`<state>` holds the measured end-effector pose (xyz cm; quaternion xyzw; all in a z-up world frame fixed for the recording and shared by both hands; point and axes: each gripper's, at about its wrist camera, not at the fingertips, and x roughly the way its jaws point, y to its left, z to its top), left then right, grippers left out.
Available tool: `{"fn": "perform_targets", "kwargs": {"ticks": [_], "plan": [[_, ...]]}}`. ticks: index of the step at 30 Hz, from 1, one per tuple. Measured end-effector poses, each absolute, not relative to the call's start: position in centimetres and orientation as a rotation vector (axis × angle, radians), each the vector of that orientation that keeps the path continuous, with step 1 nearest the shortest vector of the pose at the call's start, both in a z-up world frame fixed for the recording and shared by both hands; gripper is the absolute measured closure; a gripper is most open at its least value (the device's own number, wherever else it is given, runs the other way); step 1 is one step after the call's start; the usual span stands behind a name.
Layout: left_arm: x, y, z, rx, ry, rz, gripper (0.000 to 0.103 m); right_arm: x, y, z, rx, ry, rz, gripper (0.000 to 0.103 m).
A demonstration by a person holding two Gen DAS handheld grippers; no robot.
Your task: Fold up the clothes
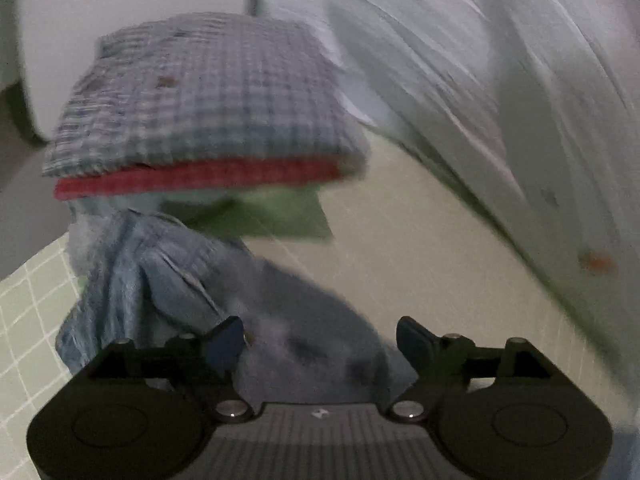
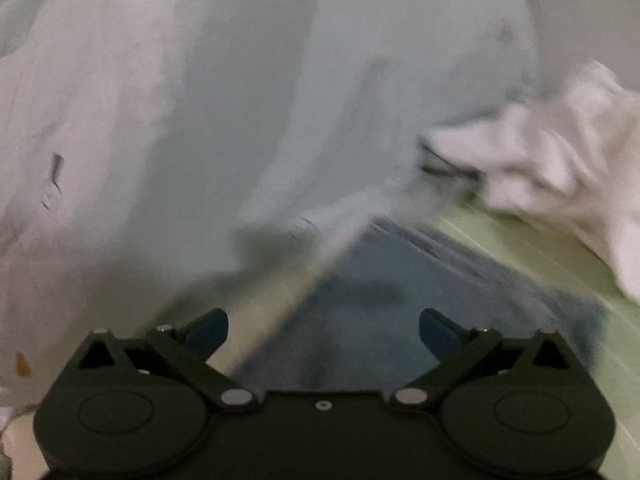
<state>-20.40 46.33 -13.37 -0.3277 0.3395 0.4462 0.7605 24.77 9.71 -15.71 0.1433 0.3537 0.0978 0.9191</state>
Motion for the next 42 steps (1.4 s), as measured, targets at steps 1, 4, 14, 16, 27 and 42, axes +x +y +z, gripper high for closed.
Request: {"fn": "perform_targets", "kwargs": {"ticks": [1, 4, 14, 16, 27, 42], "plan": [[-19.6, 45.3, -13.7, -0.677, 0.776, 0.929, 0.018, 23.6, 8.5, -16.4, 0.301, 0.738, 0.157, 0.0], [-17.2, 42.1, -14.7, -0.588, 0.867, 0.795, 0.018, 21.6, 5.4, -18.6, 0.34, 0.779, 0.04, 0.0], [-9.9, 32.1, -18.7, -0.367, 1.086, 0.431, 0.018, 21.9, 3.0, -22.5, 0.249, 0.85, -0.076, 0.007], [-9.5, 30.7, -19.6, -0.305, 1.136, 0.421, 0.018, 22.2, 3.7, -22.4, 0.194, 0.838, -0.071, 0.024], [-11.8, 29.9, -21.4, -0.271, 1.256, 0.356, 0.006, 19.9, 1.9, -22.2, 0.172, 0.814, 0.006, 0.092], [-16.3, 27.3, -21.3, -0.135, 1.316, 0.278, 0.001, 4.2, -11.1, -22.6, 0.291, 0.854, -0.112, 0.09]]}}
